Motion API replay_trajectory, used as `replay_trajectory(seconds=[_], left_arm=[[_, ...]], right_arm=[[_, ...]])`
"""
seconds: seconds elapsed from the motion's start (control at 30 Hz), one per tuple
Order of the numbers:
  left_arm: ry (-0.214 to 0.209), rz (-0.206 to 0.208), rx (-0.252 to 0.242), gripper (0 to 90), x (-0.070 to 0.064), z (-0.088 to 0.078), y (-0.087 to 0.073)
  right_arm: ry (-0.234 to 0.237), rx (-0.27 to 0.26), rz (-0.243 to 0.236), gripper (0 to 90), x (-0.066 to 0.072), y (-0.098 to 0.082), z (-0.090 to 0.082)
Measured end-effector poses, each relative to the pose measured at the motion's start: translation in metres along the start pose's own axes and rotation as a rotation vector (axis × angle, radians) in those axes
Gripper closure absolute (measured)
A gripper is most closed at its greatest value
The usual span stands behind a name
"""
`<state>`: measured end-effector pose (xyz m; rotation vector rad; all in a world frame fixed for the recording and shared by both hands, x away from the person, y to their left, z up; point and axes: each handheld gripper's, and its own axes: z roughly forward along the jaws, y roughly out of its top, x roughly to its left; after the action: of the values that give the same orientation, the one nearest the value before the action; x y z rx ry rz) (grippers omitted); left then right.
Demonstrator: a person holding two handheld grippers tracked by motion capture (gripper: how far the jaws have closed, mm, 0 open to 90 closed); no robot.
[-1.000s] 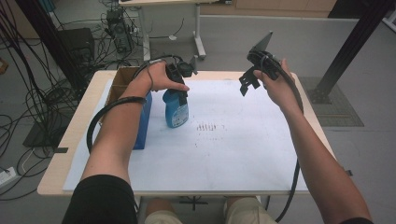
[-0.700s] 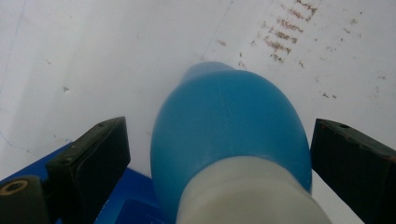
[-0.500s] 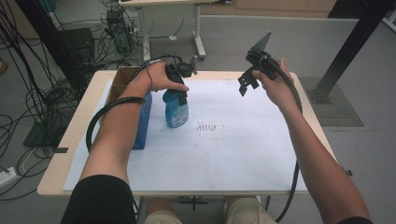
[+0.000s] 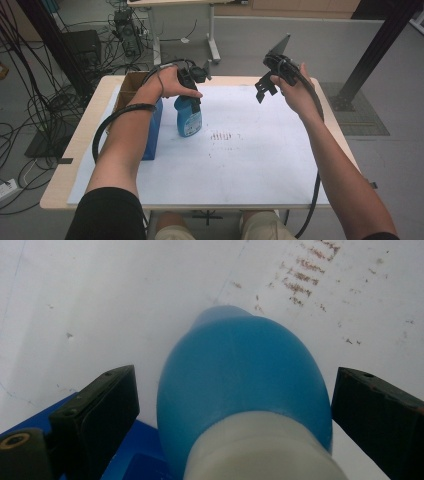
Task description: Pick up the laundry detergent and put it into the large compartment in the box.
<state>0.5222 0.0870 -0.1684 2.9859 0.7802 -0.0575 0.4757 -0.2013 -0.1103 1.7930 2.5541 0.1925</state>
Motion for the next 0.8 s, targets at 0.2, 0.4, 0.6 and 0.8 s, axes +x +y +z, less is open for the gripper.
replay_trajectory(seconds=[0.2, 0.4, 0.6, 0.8], left_arm=[[-0.003, -0.002, -0.001, 6.0, 0.0008, -0.0004, 0.0001], [-0.001, -0.004, -0.004, 6.0, -0.0002, -0.0003, -0.0006], [0.003, -0.001, -0.002, 6.1, -0.0017, -0.0001, -0.0002], [0.003, -0.003, -0.004, 6.2, -0.0022, 0.0002, -0.0007]], right_arm=[[0.001, 0.002, 0.001, 5.9, -0.0004, 0.0002, -0.0002], [0.001, 0.004, 0.0, 5.9, -0.0002, 0.0007, 0.0006], [0.002, 0.002, 0.0, 5.9, 0.0006, 0.0004, 0.0009], [0.002, 0.004, 0.001, 5.9, 0.0012, 0.0005, 0.0017]])
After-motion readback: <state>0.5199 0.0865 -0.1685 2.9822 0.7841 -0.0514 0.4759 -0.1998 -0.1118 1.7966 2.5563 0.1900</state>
